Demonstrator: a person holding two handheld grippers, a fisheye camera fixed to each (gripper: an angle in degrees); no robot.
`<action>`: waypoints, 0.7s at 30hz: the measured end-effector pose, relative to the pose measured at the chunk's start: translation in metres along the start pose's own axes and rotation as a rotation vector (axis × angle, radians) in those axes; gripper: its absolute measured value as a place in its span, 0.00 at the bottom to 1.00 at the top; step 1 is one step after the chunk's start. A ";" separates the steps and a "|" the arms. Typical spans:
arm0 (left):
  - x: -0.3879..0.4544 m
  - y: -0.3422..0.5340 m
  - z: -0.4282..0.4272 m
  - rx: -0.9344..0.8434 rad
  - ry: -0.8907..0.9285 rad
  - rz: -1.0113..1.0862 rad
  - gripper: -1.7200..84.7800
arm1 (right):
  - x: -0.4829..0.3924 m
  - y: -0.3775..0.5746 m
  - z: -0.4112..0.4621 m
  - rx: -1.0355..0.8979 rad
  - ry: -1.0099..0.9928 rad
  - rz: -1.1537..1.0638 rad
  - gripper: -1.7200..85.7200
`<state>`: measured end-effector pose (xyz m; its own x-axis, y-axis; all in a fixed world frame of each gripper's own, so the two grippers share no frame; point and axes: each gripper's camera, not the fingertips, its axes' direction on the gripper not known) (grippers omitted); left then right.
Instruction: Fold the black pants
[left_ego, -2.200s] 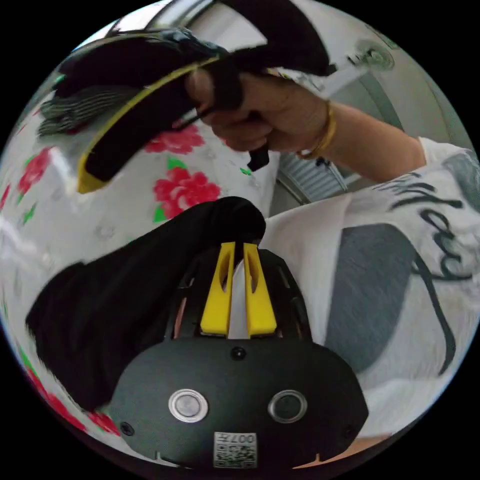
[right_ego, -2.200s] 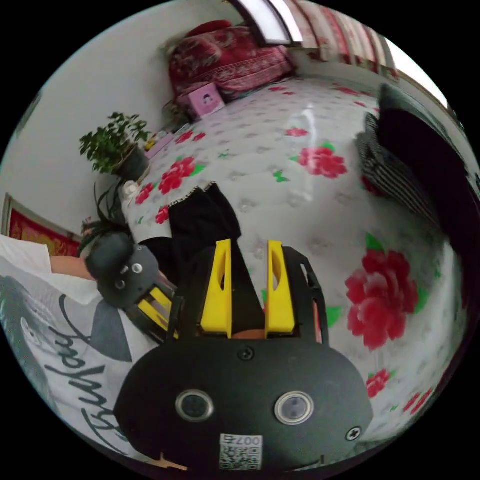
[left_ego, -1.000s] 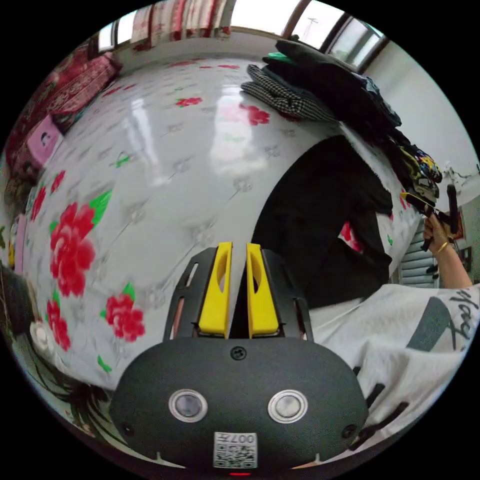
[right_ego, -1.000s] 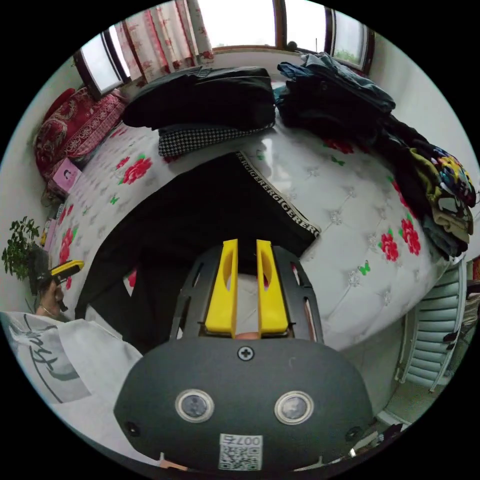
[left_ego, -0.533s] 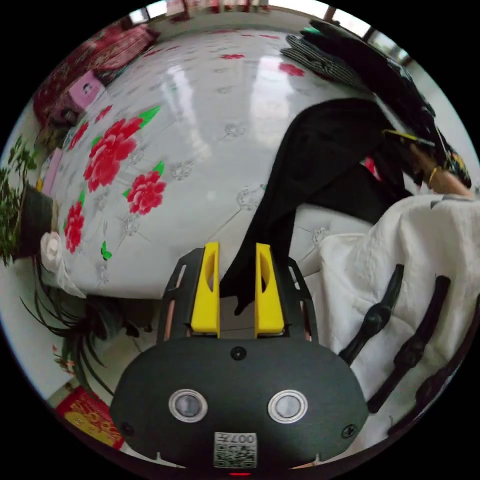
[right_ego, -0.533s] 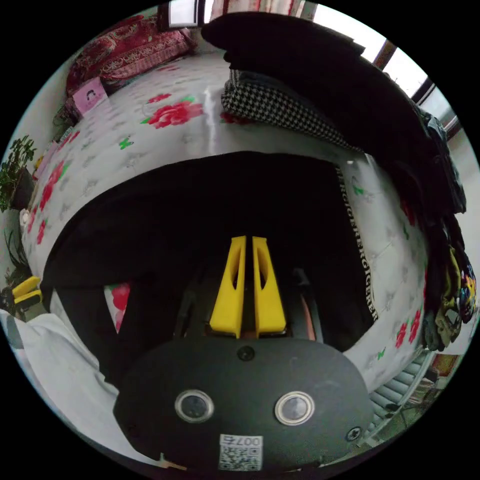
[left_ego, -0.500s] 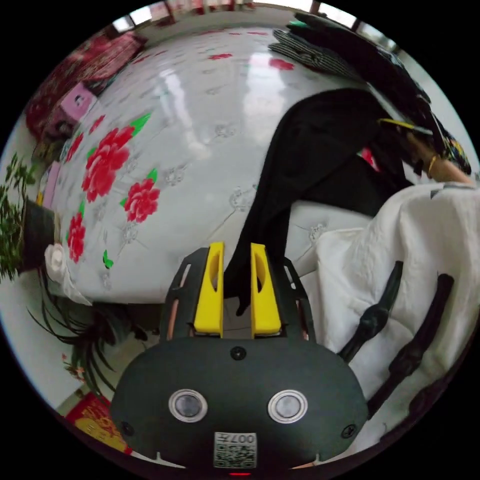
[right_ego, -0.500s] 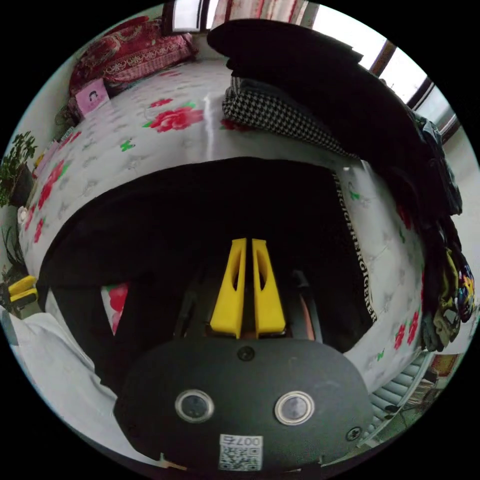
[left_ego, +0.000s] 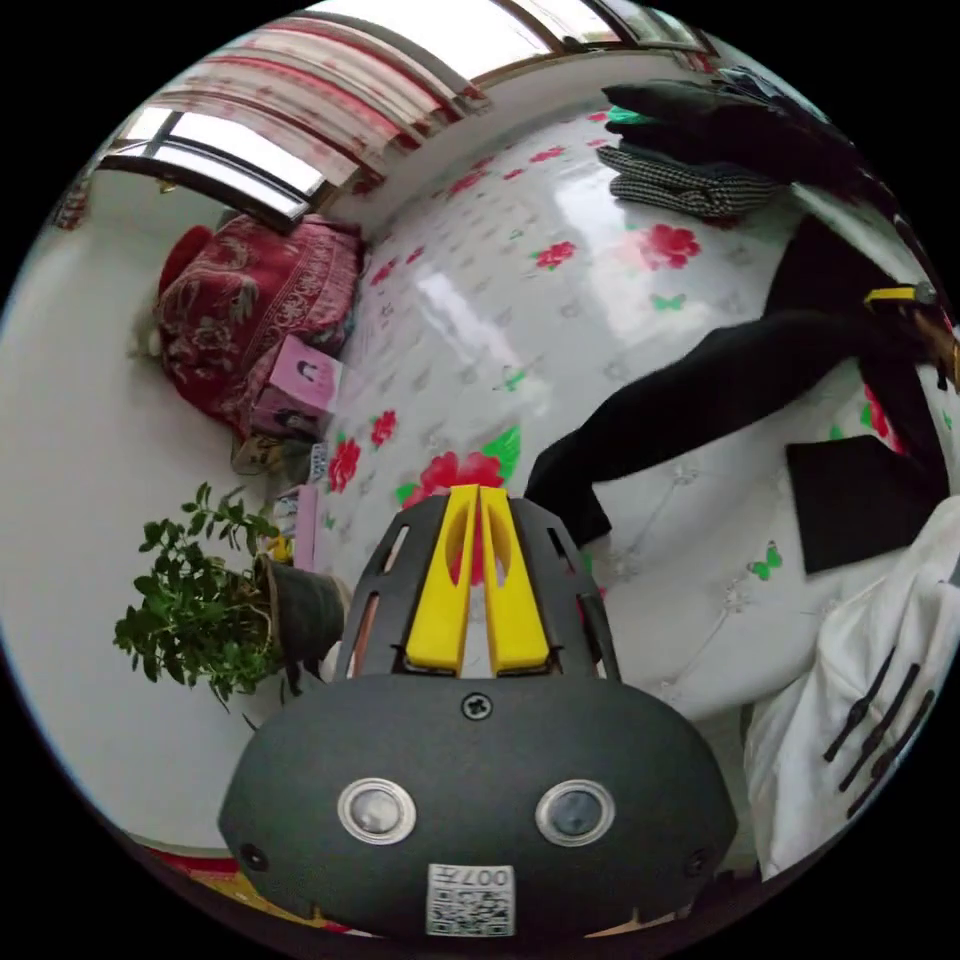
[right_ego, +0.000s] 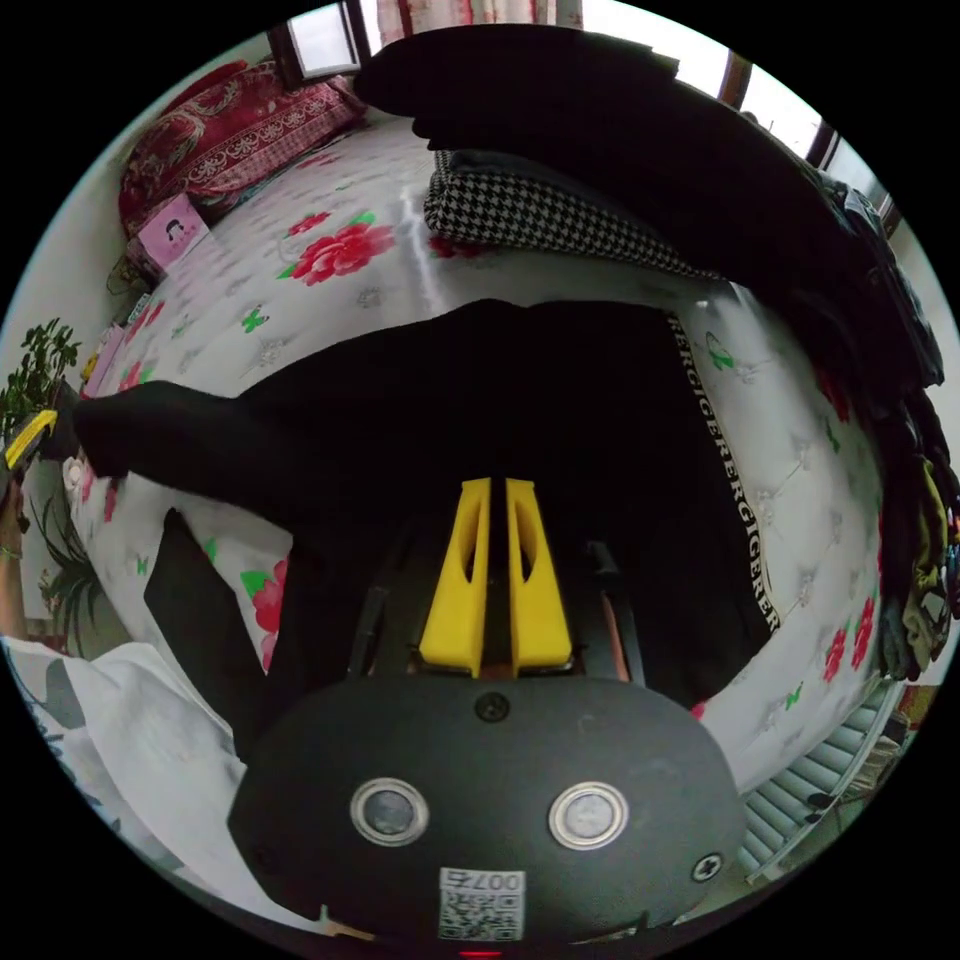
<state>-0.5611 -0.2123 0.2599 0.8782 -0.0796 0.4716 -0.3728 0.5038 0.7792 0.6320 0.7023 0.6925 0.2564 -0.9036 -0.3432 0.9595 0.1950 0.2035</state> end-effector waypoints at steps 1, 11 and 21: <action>-0.008 0.003 0.004 -0.004 -0.013 -0.020 0.04 | 0.000 -0.001 0.000 -0.002 -0.002 0.007 0.03; -0.036 0.040 0.088 -0.153 0.281 -0.211 0.11 | -0.027 0.005 -0.033 0.122 -0.070 -0.058 0.04; -0.099 -0.024 0.182 -0.253 0.475 -0.417 0.06 | -0.025 -0.015 -0.010 0.025 -0.070 0.042 0.05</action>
<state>-0.6932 -0.3731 0.2698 0.9911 0.0464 -0.1248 0.0563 0.7033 0.7086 0.6124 0.7257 0.6888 0.2868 -0.9193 -0.2695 0.9446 0.2245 0.2394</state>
